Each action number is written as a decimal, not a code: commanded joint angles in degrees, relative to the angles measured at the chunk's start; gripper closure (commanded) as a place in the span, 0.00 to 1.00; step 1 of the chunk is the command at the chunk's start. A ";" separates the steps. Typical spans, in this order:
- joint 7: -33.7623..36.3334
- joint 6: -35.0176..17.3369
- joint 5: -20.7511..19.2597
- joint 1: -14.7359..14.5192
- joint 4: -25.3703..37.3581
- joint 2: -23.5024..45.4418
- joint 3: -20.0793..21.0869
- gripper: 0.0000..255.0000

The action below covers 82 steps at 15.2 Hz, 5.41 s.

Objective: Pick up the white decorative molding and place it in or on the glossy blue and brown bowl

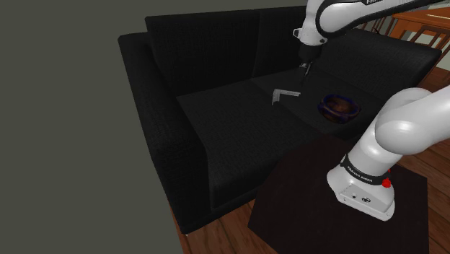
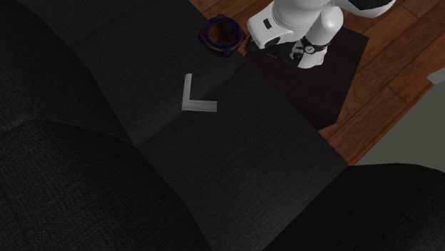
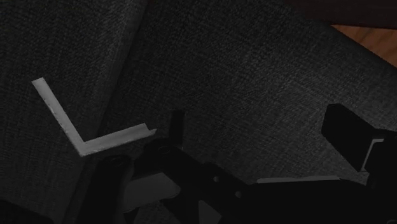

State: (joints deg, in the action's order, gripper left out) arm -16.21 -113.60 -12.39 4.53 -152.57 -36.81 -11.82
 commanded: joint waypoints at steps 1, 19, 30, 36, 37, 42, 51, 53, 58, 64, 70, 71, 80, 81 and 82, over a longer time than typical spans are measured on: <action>-2.39 -4.61 -2.19 0.72 -0.63 2.75 -1.76 0.00; -27.51 -43.43 -2.40 3.36 11.46 41.81 -14.54 0.00; -38.61 -52.59 7.40 9.84 19.82 56.75 -9.34 0.00; -39.03 -53.44 7.98 10.57 20.35 58.12 -8.66 0.00; -39.03 -53.44 7.98 10.57 20.35 58.12 -8.66 0.00; -39.03 -53.43 7.98 10.56 20.35 58.11 -8.67 1.00; -38.85 -52.11 7.46 10.05 20.22 56.64 -9.27 1.00; -38.63 -50.76 6.90 9.56 20.15 55.17 -9.84 1.00; -38.01 -47.26 5.37 8.50 20.18 51.60 -11.07 1.00; -37.28 -42.88 3.54 7.57 20.67 47.53 -12.10 1.00; -36.72 -38.36 1.96 6.98 21.61 43.76 -12.63 1.00; -36.64 -37.59 1.74 6.91 21.81 43.17 -12.68 1.00; -36.32 -30.65 0.17 6.45 24.17 38.34 -12.77 1.00; -36.31 -29.88 0.05 6.41 24.50 37.86 -12.75 1.00; -36.31 -29.10 -0.06 6.38 24.83 37.40 -12.72 1.00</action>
State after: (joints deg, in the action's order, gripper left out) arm -52.61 -143.40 -12.39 10.99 -128.12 0.88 -24.61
